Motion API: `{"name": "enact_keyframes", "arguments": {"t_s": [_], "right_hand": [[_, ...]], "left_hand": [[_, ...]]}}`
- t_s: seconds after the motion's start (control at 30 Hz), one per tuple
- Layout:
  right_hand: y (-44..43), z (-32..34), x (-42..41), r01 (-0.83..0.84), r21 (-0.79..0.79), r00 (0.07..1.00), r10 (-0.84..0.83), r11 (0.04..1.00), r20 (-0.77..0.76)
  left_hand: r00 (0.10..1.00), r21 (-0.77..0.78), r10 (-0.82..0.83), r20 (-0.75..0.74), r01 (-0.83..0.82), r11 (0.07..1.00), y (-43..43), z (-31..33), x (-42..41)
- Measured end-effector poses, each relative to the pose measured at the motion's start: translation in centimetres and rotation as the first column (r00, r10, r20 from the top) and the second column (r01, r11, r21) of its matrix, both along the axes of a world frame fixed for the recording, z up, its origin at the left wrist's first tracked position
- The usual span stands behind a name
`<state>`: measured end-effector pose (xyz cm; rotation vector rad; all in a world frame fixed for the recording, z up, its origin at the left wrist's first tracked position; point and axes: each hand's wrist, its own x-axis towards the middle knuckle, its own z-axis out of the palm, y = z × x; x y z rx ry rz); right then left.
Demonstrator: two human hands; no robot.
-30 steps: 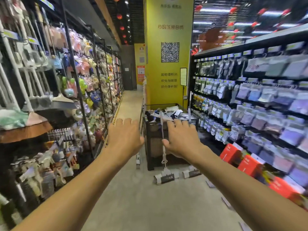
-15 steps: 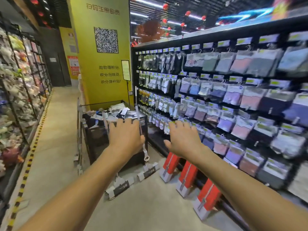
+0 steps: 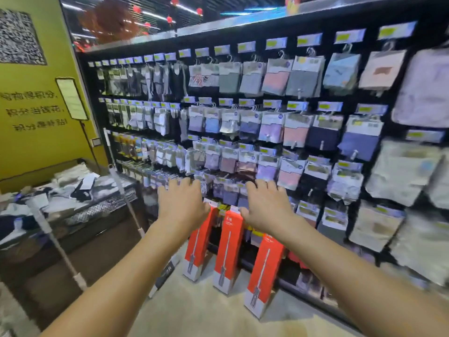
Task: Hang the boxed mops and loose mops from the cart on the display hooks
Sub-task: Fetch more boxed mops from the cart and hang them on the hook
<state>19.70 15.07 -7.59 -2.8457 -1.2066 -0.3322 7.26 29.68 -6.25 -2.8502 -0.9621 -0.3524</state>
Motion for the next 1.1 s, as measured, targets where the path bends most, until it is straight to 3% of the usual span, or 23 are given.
{"name": "enact_keyframes", "arguments": {"t_s": [0.6,1.1], "right_hand": [[10.9,-6.9,27.9,0.137,-0.028,0.983,-0.139,0.99,-0.118],[17.1,-17.0,43.1,0.359,-0.189,0.888,-0.397,0.914,-0.232]], "left_hand": [[0.981,0.005,-0.137,-0.134,0.139,0.99,11.7,-6.2,29.2],[0.896,-0.207,-0.399,-0.197,0.36,0.91,19.3,-17.5,49.9]]}}
